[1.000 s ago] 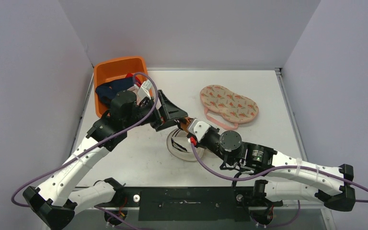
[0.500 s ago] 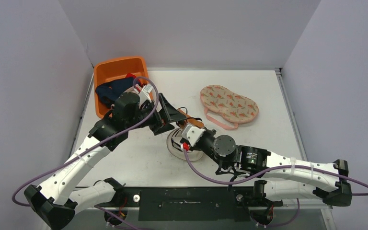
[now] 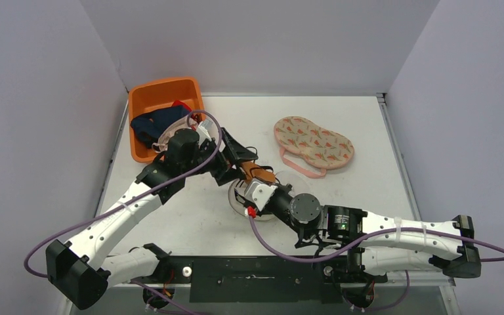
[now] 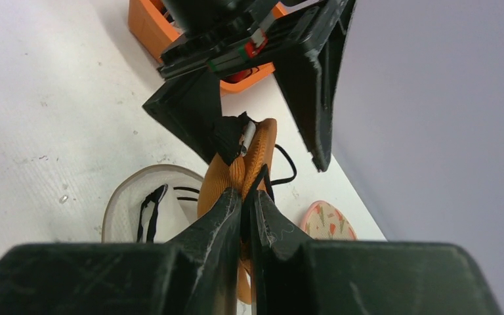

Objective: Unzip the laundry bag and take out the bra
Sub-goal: Pick up the bra from the laundry bag.

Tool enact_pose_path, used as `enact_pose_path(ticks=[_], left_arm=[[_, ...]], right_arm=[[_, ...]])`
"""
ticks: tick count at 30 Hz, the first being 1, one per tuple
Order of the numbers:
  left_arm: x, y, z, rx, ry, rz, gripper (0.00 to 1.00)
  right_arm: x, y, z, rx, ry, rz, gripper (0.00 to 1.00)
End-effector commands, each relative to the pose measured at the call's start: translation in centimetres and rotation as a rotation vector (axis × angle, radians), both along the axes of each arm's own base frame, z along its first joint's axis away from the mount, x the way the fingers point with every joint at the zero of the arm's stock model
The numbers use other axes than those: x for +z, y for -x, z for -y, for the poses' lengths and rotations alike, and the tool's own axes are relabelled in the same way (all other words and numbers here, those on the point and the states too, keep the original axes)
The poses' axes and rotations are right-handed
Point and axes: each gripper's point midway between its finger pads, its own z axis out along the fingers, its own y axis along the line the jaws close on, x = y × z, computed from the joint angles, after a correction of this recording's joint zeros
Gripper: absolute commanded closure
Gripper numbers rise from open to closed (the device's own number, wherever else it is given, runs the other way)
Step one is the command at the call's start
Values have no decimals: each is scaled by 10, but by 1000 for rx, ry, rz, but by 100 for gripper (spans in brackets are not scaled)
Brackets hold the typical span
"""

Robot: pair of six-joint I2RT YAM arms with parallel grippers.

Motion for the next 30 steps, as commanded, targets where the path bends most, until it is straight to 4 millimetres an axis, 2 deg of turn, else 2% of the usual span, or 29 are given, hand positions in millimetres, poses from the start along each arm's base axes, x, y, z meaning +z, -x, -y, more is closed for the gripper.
enact_pose_path(ticks=[1,12,15,17,20,23,25,30], left_arm=[[23,-16,3,33,91,66,6],[32,-18,16,-7,174,91,63],[31,-17,18,-22,182,92,67],[28,-16,18,-27,181,90,65],[36,-15,20,-47,218,138,60],[36,-12,21,-66,227,157,61],[35,-11,21,-74,227,165,68],[34,-8,24,-102,242,174,97]], right_arm=[[6,4,1,-6,-41,11,95],[-3,9,0,2,-11,11,95],[-5,9,-1,3,0,10,95],[-6,10,-1,5,3,9,95],[-8,10,-1,3,12,7,95],[-9,10,-2,1,17,5,95],[-10,10,-2,1,19,4,95],[-10,9,-2,-4,20,4,95]])
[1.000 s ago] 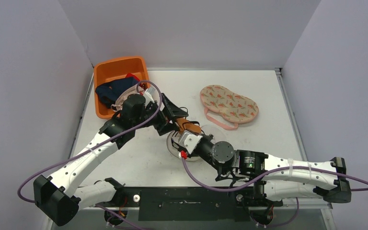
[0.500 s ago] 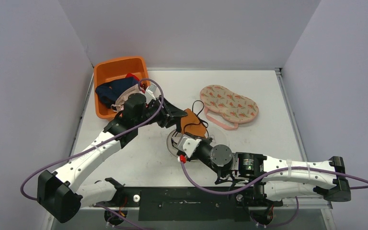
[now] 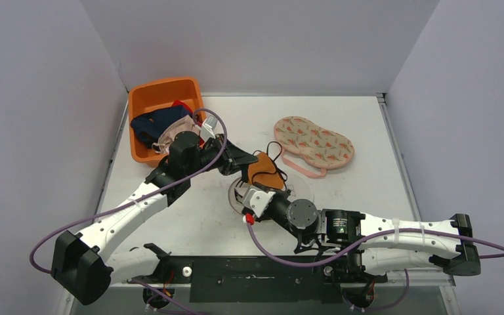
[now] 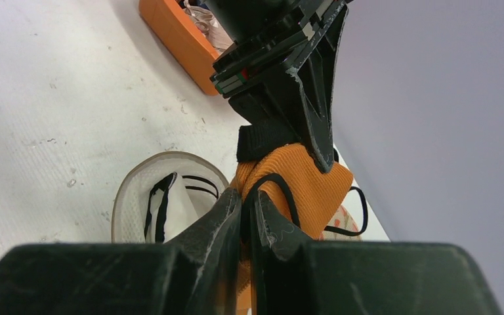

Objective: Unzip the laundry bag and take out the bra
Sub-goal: Pick up the bra from the laundry bag.

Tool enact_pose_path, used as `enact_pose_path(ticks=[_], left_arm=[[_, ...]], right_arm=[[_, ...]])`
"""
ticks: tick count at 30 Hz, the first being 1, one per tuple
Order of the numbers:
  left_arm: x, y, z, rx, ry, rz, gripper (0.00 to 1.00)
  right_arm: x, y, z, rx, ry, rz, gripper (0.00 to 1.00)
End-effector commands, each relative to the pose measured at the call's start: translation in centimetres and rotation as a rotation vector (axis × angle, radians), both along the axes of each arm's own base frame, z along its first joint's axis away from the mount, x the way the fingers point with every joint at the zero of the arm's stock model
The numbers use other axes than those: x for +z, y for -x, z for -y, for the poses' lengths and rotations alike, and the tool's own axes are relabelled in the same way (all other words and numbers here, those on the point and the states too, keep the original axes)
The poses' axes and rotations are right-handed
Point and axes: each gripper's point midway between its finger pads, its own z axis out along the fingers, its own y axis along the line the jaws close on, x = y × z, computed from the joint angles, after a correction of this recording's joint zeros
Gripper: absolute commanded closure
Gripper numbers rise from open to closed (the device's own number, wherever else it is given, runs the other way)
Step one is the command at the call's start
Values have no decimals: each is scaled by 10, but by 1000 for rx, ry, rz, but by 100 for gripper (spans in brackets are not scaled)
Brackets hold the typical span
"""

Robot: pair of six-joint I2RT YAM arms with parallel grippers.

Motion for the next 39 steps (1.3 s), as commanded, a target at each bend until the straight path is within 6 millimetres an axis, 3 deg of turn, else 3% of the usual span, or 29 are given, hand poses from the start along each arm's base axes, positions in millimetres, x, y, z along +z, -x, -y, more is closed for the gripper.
enact_pose_path(ticks=[1,4,8,10,15,18,21,25,28,31,33,39], left_arm=[[22,6,4,-55,62,95,100],[23,7,3,-51,68,108,100],[24,3,-5,-19,84,125,100],[24,-1,-11,7,94,132,100],[24,-13,-29,73,123,137,100],[26,-19,-40,114,139,145,100],[35,-24,-52,153,162,173,100],[60,-25,-68,175,197,256,100],[86,-21,-81,166,254,355,100],[110,-10,-86,111,309,457,100],[124,1,-82,35,328,528,100],[139,18,-77,-71,354,617,100]], right_arm=[[7,-1,-1,-22,-25,6,95],[9,-1,-1,-27,-39,-2,87],[21,3,-4,-17,-102,-44,39],[33,4,-6,-13,-157,-74,25],[62,6,-17,-15,-294,-178,6],[82,1,-18,-18,-429,-259,3],[97,-19,-8,-21,-605,-373,2],[106,-49,16,12,-805,-496,1],[102,-70,35,61,-923,-605,1],[91,-76,49,159,-1014,-695,0],[97,-76,63,300,-1130,-738,10],[109,-62,74,533,-1264,-814,10]])
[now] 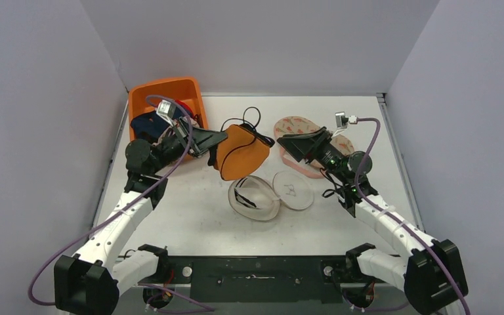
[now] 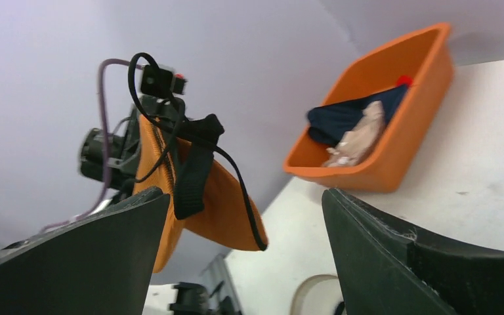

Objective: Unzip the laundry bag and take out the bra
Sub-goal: Pick up the bra from the laundry bag.

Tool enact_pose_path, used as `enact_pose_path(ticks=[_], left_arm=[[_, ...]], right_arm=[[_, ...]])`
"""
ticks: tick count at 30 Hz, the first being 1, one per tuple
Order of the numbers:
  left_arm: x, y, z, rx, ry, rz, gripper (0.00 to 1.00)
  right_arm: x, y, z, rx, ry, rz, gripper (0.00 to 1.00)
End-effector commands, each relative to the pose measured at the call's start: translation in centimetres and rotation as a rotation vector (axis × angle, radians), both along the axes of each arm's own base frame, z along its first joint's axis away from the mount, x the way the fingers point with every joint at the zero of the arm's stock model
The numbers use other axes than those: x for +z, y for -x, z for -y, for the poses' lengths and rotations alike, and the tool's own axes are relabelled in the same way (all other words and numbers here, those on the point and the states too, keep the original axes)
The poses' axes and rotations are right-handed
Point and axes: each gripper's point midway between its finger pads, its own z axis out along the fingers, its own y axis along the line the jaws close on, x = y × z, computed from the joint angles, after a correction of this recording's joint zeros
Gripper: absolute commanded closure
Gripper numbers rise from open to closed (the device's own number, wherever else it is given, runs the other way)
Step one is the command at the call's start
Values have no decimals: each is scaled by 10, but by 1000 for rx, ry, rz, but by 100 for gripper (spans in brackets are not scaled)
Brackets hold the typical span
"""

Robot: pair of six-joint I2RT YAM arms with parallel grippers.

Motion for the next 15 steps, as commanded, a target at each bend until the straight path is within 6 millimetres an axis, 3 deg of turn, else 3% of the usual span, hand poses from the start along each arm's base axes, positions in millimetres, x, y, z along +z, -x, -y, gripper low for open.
enact_pose_path(ticks=[1,7,12,15], left_arm=[[50,35,1,-117,44,243,100],[65,54,1,-185,51,328,100],[60,57,7,-222,17,344,100],[50,46,10,-187,-21,306,100]], right_arm=[[68,53,0,252,-234,200,10],[78,67,-2,373,-314,243,10],[80,73,-12,434,-299,256,10],[75,70,-30,415,-192,237,10]])
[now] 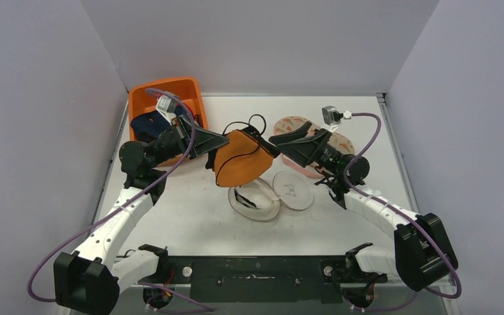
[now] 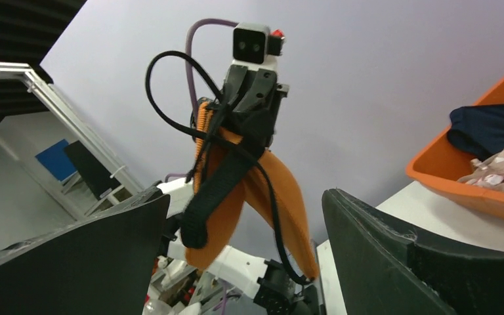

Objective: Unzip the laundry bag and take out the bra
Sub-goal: Pick up the bra from the laundry bag.

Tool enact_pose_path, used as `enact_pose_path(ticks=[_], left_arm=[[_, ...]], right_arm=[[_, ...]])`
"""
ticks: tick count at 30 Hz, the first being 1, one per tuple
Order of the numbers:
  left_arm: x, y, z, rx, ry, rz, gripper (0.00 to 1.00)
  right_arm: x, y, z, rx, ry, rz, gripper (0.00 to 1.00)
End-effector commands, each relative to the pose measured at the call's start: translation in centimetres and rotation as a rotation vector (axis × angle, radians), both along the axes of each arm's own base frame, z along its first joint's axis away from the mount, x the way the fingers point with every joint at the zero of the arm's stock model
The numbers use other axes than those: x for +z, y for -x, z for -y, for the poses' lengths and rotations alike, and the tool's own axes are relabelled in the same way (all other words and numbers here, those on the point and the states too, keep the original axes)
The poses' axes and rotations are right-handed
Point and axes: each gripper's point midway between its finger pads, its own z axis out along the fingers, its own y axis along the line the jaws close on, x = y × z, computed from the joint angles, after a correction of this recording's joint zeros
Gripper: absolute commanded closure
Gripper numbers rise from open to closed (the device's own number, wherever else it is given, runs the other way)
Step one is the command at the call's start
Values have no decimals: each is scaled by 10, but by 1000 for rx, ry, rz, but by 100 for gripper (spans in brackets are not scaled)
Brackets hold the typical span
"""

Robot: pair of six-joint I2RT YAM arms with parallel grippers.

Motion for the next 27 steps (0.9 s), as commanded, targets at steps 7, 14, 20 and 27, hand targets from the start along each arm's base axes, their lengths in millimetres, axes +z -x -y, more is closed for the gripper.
enact_pose_path(ticks=[7,14,20,27], left_arm=[[15,9,11,0,-34,101,100],[23,22,21,-52,-25,132,100],[27,31,20,-60,-26,165,100],[26,27,21,-50,-21,152,100]], right_arm=[[11,16,-46,-113,350,233,10],[-11,6,-49,-136,428,232,10],[-14,19,-51,-77,433,281,9],[-4,44,-53,52,328,304,19]])
